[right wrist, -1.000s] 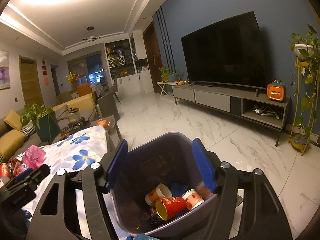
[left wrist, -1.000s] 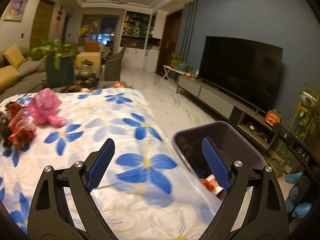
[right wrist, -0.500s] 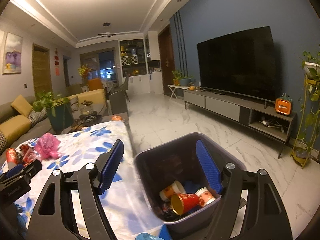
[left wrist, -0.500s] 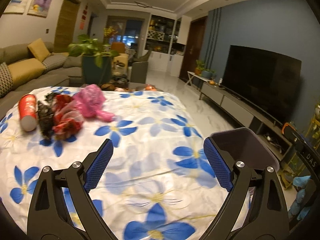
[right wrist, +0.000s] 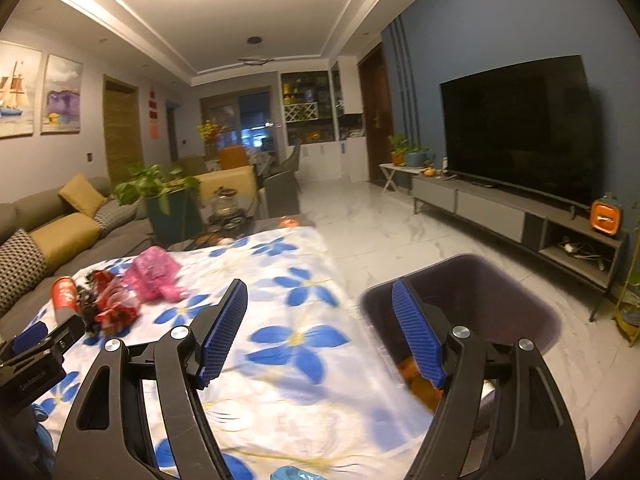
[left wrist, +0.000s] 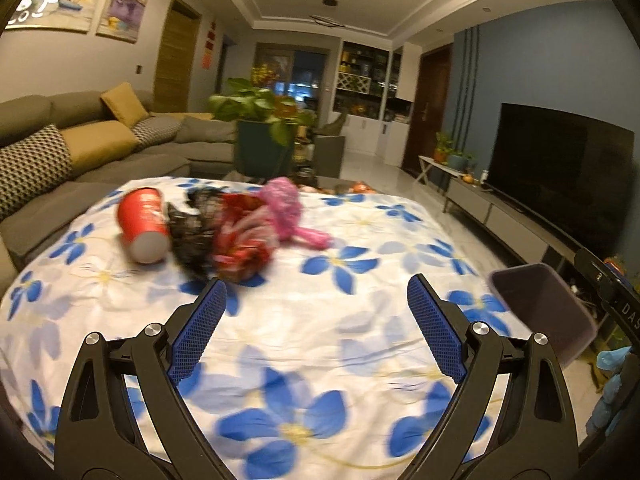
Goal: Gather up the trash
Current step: 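Move both open tools back toward the bags and red cup on the table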
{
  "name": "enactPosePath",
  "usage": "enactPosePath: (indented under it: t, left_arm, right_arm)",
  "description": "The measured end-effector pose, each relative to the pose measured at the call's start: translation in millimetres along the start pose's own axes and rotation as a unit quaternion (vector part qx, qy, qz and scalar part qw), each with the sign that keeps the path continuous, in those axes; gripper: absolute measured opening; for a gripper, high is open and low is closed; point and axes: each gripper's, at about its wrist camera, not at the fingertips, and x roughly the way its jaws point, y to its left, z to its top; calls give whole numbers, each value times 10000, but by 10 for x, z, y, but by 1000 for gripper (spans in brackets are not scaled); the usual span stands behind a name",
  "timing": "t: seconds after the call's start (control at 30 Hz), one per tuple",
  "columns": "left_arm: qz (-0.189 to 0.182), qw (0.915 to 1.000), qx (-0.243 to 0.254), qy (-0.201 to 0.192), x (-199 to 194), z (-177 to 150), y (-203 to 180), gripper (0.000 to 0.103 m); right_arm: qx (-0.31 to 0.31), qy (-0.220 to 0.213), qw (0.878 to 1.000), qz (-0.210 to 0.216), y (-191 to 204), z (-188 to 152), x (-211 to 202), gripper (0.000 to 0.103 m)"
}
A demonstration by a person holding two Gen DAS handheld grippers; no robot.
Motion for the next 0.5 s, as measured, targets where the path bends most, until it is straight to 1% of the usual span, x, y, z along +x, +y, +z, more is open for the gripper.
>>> enactPosePath:
  t: [0.23, 0.5]
  left_arm:
    - [356, 9990, -217, -128, -2, 17, 494, 90]
    - [877, 9948, -444, -273, 8, 69, 995, 90]
  right_arm:
    - [-134, 221, 9982, 548, 493, -78, 215, 73]
    - [-448, 436, 9889, 1348, 1229, -90, 596, 73]
